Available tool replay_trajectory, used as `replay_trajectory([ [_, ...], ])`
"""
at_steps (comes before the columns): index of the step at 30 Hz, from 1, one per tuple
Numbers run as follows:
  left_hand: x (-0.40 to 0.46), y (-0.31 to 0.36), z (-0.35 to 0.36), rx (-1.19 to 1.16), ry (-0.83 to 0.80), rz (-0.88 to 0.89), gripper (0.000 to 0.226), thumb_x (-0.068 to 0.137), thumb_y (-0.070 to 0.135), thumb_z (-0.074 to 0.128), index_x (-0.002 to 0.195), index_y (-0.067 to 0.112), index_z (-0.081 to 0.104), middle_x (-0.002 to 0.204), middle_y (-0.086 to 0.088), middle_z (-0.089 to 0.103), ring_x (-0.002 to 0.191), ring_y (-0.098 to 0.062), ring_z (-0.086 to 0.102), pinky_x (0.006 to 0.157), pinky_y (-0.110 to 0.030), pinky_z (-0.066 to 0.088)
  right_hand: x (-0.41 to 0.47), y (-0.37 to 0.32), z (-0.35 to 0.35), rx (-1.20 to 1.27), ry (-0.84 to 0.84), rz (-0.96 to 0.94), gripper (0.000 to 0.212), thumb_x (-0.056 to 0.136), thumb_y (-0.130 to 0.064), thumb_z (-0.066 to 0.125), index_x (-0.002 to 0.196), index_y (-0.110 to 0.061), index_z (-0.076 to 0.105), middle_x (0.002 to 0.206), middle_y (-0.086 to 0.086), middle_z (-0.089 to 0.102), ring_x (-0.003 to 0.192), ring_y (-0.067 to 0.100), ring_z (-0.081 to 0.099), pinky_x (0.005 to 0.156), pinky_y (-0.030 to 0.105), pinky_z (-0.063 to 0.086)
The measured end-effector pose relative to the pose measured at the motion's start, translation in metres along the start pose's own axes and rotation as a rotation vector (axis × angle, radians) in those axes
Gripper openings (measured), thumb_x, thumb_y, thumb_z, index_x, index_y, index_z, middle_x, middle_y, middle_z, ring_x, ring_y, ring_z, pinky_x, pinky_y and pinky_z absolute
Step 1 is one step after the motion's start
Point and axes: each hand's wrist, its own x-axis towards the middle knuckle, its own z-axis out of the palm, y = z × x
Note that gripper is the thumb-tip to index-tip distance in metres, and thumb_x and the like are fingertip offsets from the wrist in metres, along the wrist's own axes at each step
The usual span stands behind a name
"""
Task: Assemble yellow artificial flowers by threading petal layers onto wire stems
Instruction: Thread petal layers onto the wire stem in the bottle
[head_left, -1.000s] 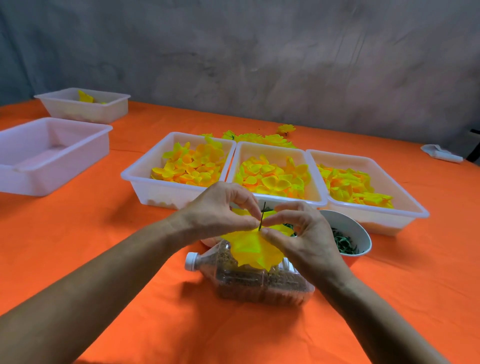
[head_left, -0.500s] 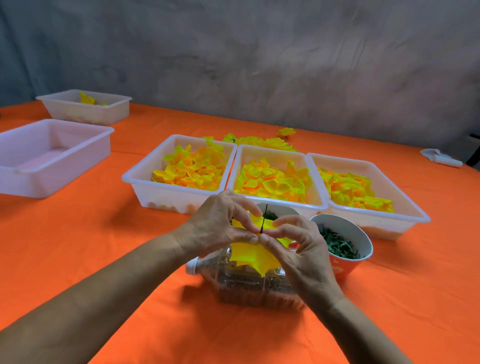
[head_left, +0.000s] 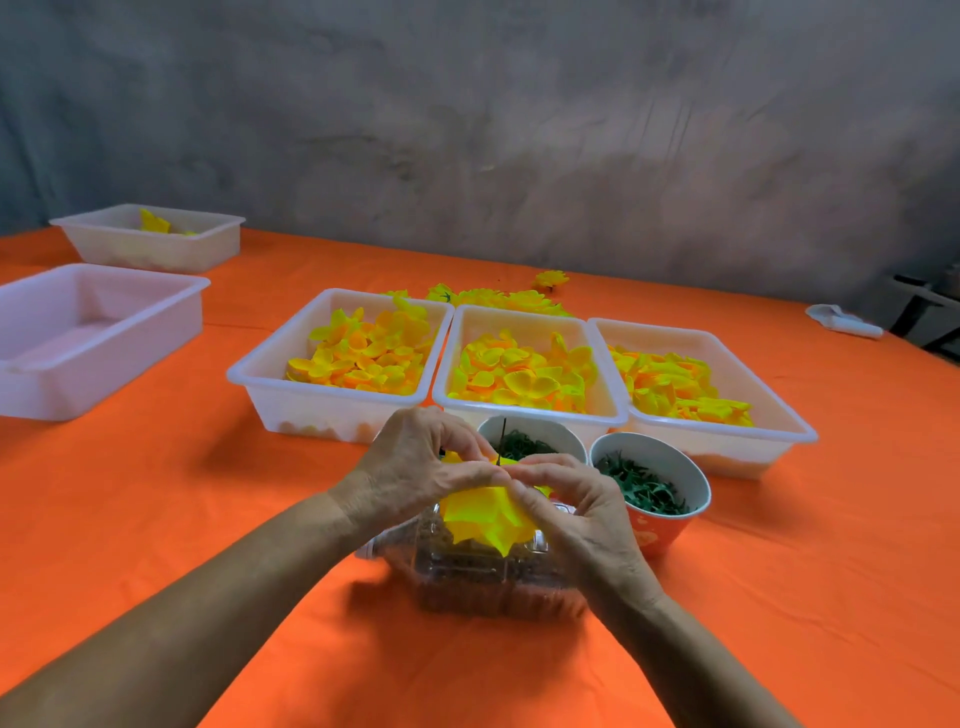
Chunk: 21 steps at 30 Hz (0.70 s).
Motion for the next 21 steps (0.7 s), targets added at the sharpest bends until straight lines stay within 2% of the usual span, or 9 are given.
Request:
replay_trajectory([
  [2, 0.000, 0.001, 0.003, 0.000, 0.043, -0.016, 0.018, 0.065, 0.019, 0.085, 0.058, 0.021, 0.069, 0.076, 0.002, 0.071, 0.082, -0.016, 0.066, 0.081, -0.041, 0.050, 0.000, -0.004, -0.003, 0.039, -0.031, 0.020, 0.016, 0.081, -0.006, 0.071, 0.082, -0.021, 0.077, 0.095, 0.003, 0.070, 0.094, 0.015, 0.065, 0.082, 0.039, 0.052],
  [4, 0.001, 0.000, 0.005, -0.021, 0.047, -0.063, 0.017, 0.062, 0.025, 0.087, 0.064, 0.023, 0.071, 0.080, -0.002, 0.072, 0.085, -0.024, 0.066, 0.082, -0.045, 0.049, 0.003, -0.008, -0.007, 0.103, -0.040, 0.053, 0.012, 0.081, -0.003, 0.069, 0.082, -0.013, 0.077, 0.096, 0.006, 0.071, 0.091, 0.010, 0.066, 0.076, 0.029, 0.053],
  [5, 0.001, 0.000, 0.005, -0.024, 0.045, -0.084, 0.017, 0.061, 0.028, 0.087, 0.070, 0.024, 0.073, 0.082, 0.000, 0.072, 0.086, -0.023, 0.066, 0.084, -0.044, 0.049, 0.005, -0.010, -0.012, 0.135, -0.022, 0.069, 0.012, 0.082, -0.002, 0.068, 0.082, -0.011, 0.076, 0.094, 0.006, 0.072, 0.087, 0.009, 0.066, 0.072, 0.024, 0.052],
  [7, 0.002, -0.001, 0.005, -0.022, 0.036, -0.101, 0.017, 0.063, 0.027, 0.087, 0.075, 0.026, 0.075, 0.084, 0.005, 0.072, 0.089, -0.016, 0.066, 0.087, -0.041, 0.048, 0.013, -0.008, -0.025, 0.146, 0.065, 0.099, 0.012, 0.081, 0.001, 0.067, 0.084, -0.008, 0.076, 0.084, 0.002, 0.074, 0.078, 0.009, 0.068, 0.068, 0.021, 0.053],
  [10, 0.004, -0.003, 0.007, -0.031, 0.014, -0.072, 0.012, 0.066, 0.024, 0.085, 0.071, 0.024, 0.075, 0.081, 0.002, 0.071, 0.087, -0.021, 0.066, 0.086, -0.044, 0.047, 0.028, 0.003, -0.056, -0.035, 0.213, 0.153, 0.012, 0.079, 0.003, 0.068, 0.085, -0.004, 0.075, 0.075, 0.002, 0.074, 0.069, 0.011, 0.066, 0.068, 0.023, 0.052],
  [13, 0.004, -0.006, 0.008, -0.085, 0.017, -0.055, 0.013, 0.064, 0.029, 0.085, 0.069, 0.022, 0.074, 0.078, -0.003, 0.070, 0.084, -0.029, 0.065, 0.083, -0.047, 0.047, 0.041, 0.018, -0.084, -0.286, 0.259, 0.249, 0.013, 0.075, 0.000, 0.072, 0.076, -0.013, 0.075, 0.077, 0.009, 0.073, 0.073, 0.019, 0.065, 0.072, 0.030, 0.051],
  [15, 0.003, -0.008, 0.008, -0.114, 0.020, -0.043, 0.014, 0.061, 0.032, 0.081, 0.068, 0.022, 0.074, 0.077, -0.003, 0.070, 0.082, -0.028, 0.065, 0.082, -0.048, 0.048, 0.048, 0.028, -0.096, -0.494, 0.224, 0.327, 0.013, 0.073, -0.001, 0.073, 0.081, -0.011, 0.076, 0.084, 0.010, 0.073, 0.077, 0.018, 0.065, 0.075, 0.028, 0.050],
  [18, 0.003, -0.009, 0.008, -0.122, 0.000, -0.039, 0.012, 0.063, 0.029, 0.083, 0.067, 0.023, 0.074, 0.076, -0.001, 0.070, 0.082, -0.027, 0.065, 0.083, -0.049, 0.048, 0.058, 0.036, -0.099, -0.737, 0.045, 0.428, 0.024, 0.069, -0.005, 0.077, 0.092, -0.012, 0.077, 0.096, 0.008, 0.073, 0.088, 0.020, 0.065, 0.080, 0.027, 0.050],
  [21, 0.004, -0.009, 0.007, -0.113, -0.003, -0.067, 0.016, 0.060, 0.038, 0.080, 0.066, 0.025, 0.074, 0.077, -0.001, 0.070, 0.083, -0.028, 0.064, 0.084, -0.048, 0.048, 0.064, 0.036, -0.092, -0.905, -0.098, 0.442, 0.029, 0.067, -0.009, 0.076, 0.096, -0.015, 0.076, 0.101, 0.007, 0.073, 0.097, 0.024, 0.064, 0.082, 0.030, 0.051],
])
